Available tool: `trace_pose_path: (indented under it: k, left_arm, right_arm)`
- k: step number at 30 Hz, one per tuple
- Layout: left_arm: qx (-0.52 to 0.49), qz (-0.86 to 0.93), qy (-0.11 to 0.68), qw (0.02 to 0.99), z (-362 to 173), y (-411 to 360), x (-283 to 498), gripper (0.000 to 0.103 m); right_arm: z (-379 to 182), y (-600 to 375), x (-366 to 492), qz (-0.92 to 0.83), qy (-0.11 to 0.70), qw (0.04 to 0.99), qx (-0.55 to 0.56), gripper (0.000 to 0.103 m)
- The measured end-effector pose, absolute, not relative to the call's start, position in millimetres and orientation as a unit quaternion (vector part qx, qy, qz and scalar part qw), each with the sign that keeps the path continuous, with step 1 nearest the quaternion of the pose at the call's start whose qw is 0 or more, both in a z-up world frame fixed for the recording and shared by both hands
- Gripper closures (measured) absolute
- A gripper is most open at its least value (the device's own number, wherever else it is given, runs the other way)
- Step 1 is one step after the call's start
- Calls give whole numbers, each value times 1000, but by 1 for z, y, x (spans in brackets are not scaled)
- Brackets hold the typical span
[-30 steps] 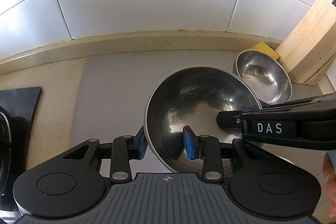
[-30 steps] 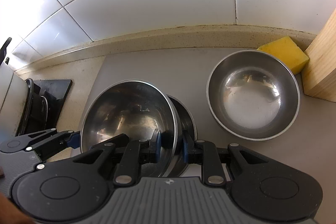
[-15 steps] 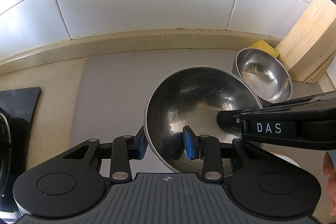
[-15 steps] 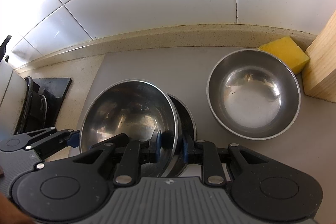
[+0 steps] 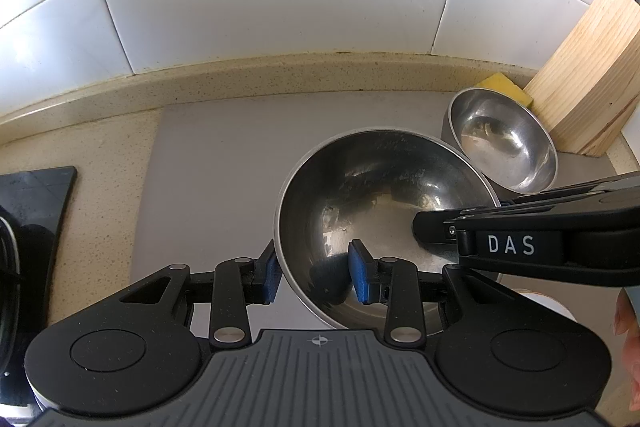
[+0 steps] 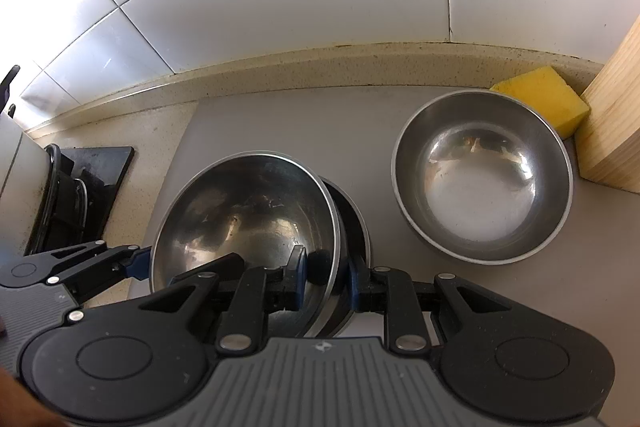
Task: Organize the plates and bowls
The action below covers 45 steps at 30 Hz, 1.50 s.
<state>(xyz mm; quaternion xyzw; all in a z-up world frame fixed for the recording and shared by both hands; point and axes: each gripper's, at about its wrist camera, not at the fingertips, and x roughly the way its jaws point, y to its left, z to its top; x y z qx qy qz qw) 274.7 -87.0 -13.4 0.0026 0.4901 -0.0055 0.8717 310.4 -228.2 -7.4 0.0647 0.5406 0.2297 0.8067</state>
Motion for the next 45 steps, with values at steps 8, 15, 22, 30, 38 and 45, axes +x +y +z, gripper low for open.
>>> trace_pose_path:
  k: [8,15,22,30,38,45]
  left_arm:
    - [8,-7,487,873,-14,-88,274,68]
    - [11,-8,486,874,-14,-87,273,67]
    - [15,-5,484,875,-14,-87,273,66]
    - [13,3,480,877,-11,-81,274,67]
    - [12,3,477,879,-7,-83,275,67]
    - [13,4,483,876,-12,-82,276,68]
  right_arm:
    - [-9,-228,311,230,541,806,66,103]
    - [-8,-226,309,232,536,809,57,103]
    - [-6,-226,306,232,535,811,53,103]
    - [-3,-228,305,227,530,815,53,103]
    - [-3,-224,304,225,530,816,52,102]
    - [-7,-222,303,227,536,812,52,102]
